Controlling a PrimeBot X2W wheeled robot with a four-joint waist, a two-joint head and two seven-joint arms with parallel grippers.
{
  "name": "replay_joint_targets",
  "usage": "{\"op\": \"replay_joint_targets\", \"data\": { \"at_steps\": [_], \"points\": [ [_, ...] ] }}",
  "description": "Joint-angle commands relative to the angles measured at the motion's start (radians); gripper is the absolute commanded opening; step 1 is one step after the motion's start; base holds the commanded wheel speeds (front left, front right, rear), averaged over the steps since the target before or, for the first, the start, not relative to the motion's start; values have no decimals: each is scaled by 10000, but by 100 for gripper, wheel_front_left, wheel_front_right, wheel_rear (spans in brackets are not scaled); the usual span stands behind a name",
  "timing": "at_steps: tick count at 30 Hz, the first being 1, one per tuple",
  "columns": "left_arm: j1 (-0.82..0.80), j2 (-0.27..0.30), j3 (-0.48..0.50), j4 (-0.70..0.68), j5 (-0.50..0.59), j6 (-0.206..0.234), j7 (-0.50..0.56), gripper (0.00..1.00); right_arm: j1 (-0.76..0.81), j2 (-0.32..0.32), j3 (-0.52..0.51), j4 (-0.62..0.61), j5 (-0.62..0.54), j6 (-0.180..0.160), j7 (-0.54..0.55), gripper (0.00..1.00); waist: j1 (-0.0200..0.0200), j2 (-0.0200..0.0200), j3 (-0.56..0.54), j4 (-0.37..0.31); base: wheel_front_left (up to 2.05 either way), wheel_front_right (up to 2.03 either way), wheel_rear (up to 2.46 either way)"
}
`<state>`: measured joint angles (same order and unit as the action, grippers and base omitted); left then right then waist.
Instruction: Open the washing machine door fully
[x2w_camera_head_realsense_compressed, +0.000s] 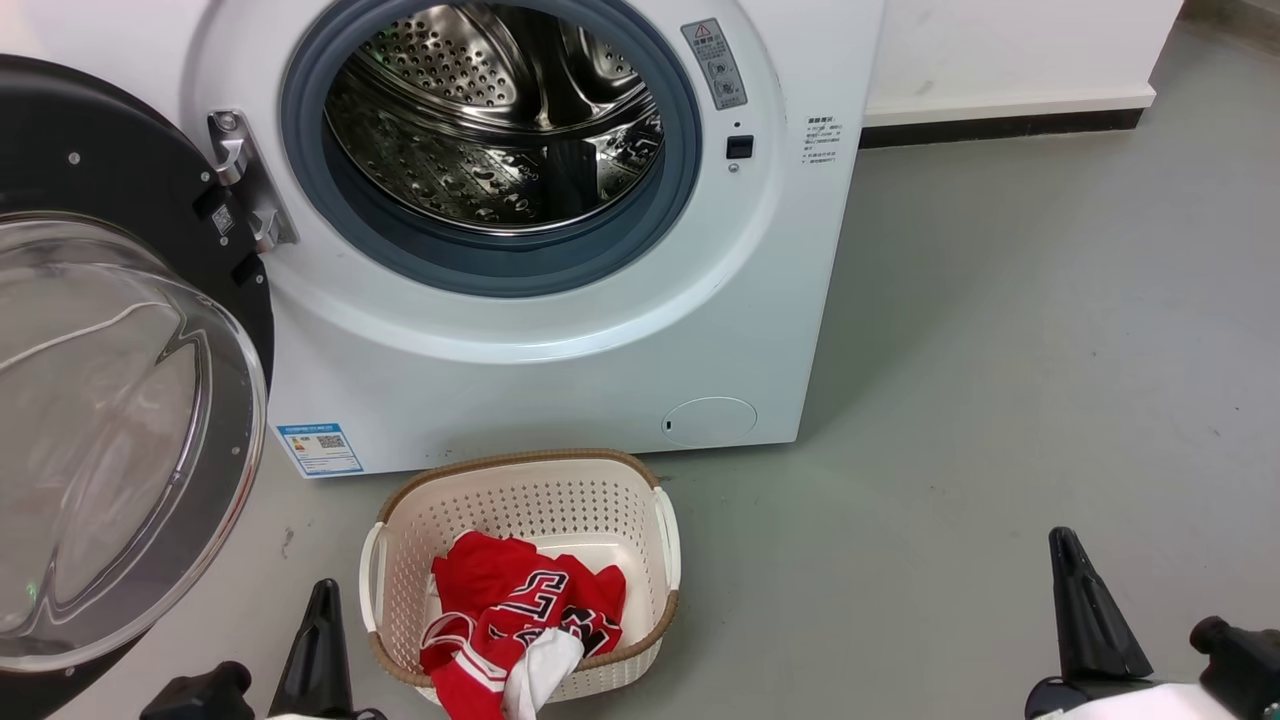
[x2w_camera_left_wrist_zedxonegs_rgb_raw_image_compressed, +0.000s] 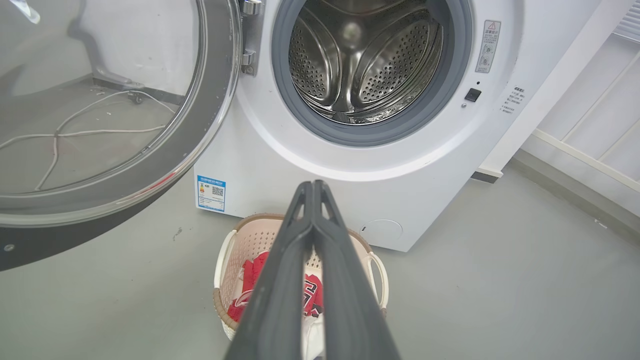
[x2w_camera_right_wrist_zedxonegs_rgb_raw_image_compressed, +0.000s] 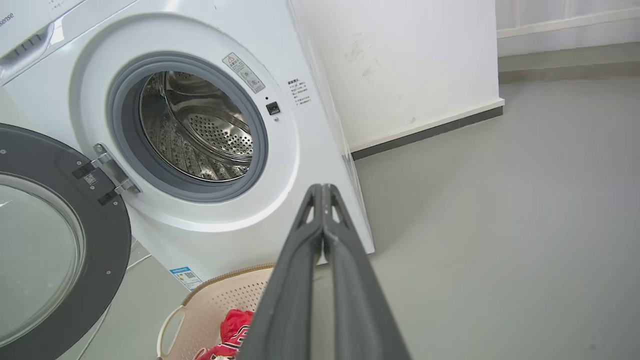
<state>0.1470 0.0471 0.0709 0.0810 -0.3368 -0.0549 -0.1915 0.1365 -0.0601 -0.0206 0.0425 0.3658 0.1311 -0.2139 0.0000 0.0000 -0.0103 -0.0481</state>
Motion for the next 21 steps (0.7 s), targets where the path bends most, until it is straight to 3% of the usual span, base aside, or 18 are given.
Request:
{"op": "replay_joint_targets", "data": {
  "at_steps": [1,21],
  "points": [
    [-329,12,41,-74,-489,-66,92,0,-337,-96,15,-49,529,-1,66,0,0,0,2,7,0,0,0],
    [-923,19,142,351,-3644,-251,851,0,-900,-224,4,459,3798,-2,707,0,0,0,25,89,0,0,0]
  ]
}}
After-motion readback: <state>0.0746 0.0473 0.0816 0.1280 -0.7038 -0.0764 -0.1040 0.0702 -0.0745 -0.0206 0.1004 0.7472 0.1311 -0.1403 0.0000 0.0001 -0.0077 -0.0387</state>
